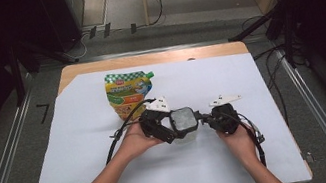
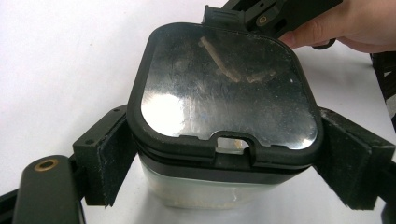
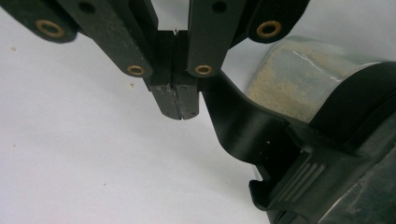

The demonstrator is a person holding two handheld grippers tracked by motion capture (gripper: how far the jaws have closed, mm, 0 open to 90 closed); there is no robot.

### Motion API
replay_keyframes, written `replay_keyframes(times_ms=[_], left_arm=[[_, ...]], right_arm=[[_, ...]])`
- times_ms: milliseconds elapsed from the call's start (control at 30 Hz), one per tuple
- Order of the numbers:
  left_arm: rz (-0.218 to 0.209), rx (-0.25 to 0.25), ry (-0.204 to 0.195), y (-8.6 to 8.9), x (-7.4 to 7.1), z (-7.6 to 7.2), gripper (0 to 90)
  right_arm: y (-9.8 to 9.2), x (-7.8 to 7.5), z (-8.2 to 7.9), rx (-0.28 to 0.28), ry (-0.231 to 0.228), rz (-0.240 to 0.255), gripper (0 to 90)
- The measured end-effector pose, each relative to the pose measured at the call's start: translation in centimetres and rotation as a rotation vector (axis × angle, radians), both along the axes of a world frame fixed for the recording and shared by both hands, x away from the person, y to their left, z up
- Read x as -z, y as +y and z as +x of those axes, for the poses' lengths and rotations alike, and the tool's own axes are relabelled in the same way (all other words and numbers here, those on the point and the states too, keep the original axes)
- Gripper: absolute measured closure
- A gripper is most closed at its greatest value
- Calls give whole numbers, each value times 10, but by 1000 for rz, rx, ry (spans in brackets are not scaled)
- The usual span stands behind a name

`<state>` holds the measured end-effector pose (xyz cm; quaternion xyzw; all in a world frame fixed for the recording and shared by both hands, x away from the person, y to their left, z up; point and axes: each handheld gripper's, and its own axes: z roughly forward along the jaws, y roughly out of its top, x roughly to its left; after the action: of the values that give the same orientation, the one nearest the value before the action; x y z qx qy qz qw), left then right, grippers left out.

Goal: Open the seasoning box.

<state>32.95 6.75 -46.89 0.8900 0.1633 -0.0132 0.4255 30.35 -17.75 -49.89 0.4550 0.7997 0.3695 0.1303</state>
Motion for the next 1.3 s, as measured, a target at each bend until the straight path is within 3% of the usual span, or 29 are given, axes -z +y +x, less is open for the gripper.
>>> replay_keyframes(times_ms=[367,600,1300], left_arm=[[-2,14,-36,-1,-4,-4,151],[-31,13,-45,-1,-8,-5,158],[7,6,-49,-5,-17,-7,156]], right_arm=[[0,0,-2,-4,-1,-1,900],[1,-2,-4,-3,-5,1,900],[0,-6,-9,-6,-13,1,900]])
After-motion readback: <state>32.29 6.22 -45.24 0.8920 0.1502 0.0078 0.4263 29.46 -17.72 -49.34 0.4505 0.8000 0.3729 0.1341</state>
